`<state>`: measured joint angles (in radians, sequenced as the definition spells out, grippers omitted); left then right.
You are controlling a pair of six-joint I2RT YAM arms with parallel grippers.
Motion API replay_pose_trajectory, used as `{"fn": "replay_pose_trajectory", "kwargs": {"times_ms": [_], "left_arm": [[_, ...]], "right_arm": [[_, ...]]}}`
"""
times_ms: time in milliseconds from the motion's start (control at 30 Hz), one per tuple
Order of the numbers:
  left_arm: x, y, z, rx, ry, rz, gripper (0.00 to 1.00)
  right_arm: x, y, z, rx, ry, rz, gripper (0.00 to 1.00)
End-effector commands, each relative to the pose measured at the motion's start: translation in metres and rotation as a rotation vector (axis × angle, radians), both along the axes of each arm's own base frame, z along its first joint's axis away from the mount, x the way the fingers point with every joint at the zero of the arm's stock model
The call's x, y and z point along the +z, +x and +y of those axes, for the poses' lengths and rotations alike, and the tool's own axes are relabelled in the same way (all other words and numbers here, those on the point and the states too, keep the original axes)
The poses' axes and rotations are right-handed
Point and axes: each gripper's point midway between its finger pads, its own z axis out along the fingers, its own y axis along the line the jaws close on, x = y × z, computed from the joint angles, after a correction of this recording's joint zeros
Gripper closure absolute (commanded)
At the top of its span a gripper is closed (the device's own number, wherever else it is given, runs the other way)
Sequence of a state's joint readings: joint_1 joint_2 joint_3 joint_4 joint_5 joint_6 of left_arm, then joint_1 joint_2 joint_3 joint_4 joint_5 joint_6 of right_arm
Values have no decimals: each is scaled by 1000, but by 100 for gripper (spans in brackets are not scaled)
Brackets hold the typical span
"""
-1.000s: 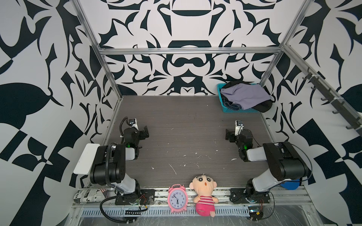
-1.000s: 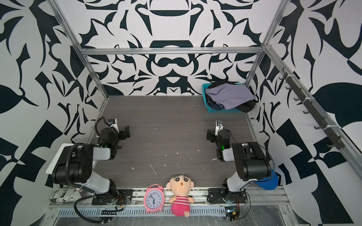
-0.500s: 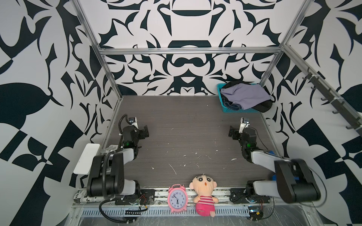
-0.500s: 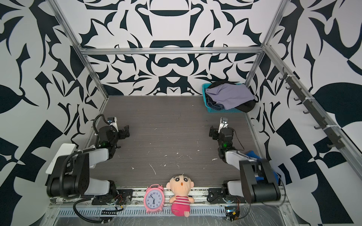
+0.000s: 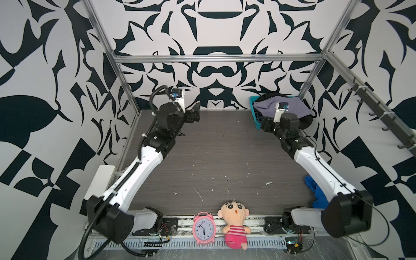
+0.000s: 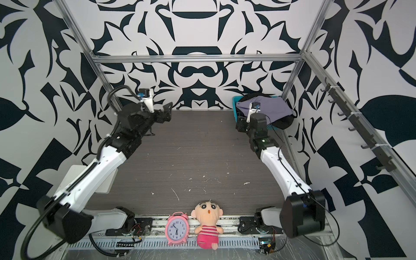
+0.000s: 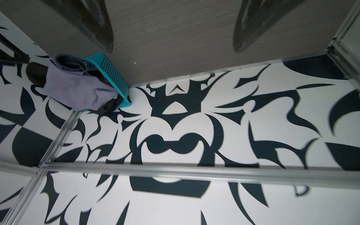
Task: Fold and stack skirts
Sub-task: Pick up the skirt from the basket.
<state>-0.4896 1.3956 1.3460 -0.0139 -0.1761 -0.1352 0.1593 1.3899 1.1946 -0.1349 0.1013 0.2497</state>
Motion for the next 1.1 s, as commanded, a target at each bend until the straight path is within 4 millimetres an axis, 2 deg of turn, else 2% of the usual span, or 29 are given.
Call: {"fn": "replay_pose_trajectory", "kwargs": {"times_ms": [0, 133, 300, 400, 500, 700, 867, 967, 1067], "left_arm": [[-55, 11, -48, -85, 65, 214, 3], [-76, 31, -105, -201, 100, 296, 1], [-103, 42, -160, -324, 106, 350, 1], [-117, 41, -177, -349, 118, 369, 1], [-125, 42, -182, -350, 100, 383, 1], [-130, 43, -196, -381, 53, 387, 1], [-138, 46, -208, -416, 47, 407, 1], [-140, 47, -212, -427, 42, 419, 1], [-139, 45, -216, -436, 33, 419, 1]], "right_arm": [[-15, 3, -39, -142, -167, 211, 23], [-9, 30, -75, -167, -22, 257, 12], [-29, 59, -111, -206, -1, 367, 9], [-46, 78, -119, -195, -35, 442, 9], [-53, 89, -129, -211, -76, 501, 10], [-85, 94, -140, -227, -56, 605, 14], [-107, 101, -138, -193, -5, 621, 27], [-109, 106, -138, -182, 27, 609, 45], [-106, 110, -138, -179, 38, 593, 73]]}}
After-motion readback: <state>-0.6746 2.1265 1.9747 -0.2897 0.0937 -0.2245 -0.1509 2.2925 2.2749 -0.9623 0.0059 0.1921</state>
